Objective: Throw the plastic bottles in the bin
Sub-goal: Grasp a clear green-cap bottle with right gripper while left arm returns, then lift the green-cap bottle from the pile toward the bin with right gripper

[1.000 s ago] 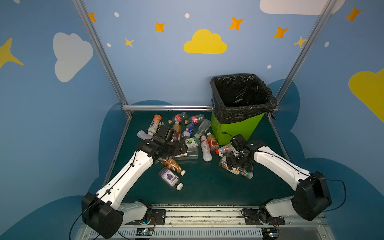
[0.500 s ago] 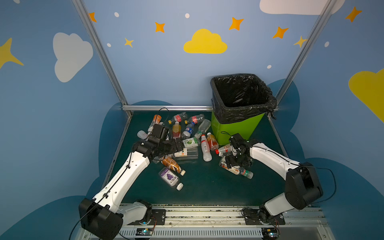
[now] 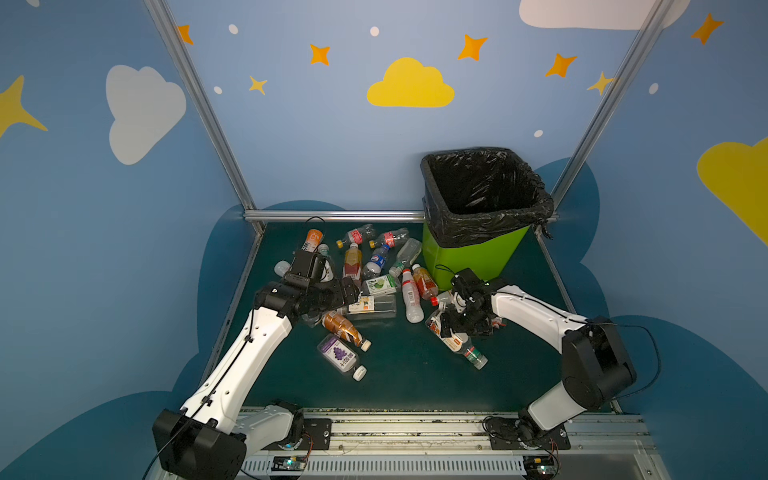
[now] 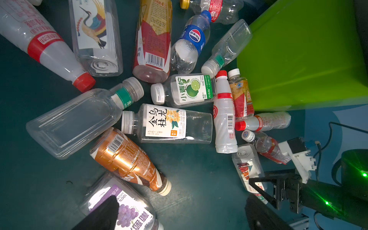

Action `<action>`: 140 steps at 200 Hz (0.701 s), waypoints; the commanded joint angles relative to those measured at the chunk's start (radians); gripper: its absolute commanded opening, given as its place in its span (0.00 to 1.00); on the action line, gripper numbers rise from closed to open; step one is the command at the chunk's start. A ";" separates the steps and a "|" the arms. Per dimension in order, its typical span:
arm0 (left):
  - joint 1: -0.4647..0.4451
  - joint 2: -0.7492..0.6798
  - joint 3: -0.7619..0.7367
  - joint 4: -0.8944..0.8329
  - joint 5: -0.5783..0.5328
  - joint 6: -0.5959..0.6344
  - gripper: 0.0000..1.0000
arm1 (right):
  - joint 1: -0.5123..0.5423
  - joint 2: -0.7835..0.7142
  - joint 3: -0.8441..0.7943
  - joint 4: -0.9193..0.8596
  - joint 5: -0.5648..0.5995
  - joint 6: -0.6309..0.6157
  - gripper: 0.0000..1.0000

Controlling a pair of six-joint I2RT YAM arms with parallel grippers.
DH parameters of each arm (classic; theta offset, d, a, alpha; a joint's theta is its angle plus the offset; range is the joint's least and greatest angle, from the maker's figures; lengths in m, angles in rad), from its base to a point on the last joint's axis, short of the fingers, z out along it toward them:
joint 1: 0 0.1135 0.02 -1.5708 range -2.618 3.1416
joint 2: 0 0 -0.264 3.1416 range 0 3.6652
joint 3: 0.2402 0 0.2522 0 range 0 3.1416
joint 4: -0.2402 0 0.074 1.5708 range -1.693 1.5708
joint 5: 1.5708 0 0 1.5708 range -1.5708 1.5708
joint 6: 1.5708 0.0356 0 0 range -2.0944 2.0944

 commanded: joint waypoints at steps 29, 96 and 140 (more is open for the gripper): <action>0.022 -0.025 -0.024 -0.015 0.035 0.026 1.00 | 0.084 0.085 0.102 -0.022 -0.043 0.043 0.94; 0.057 -0.090 -0.084 -0.025 0.042 0.029 1.00 | 0.179 0.111 0.148 -0.031 -0.111 0.098 0.94; 0.070 -0.121 -0.120 -0.021 0.050 0.028 1.00 | 0.211 0.107 0.151 -0.072 -0.009 0.077 0.95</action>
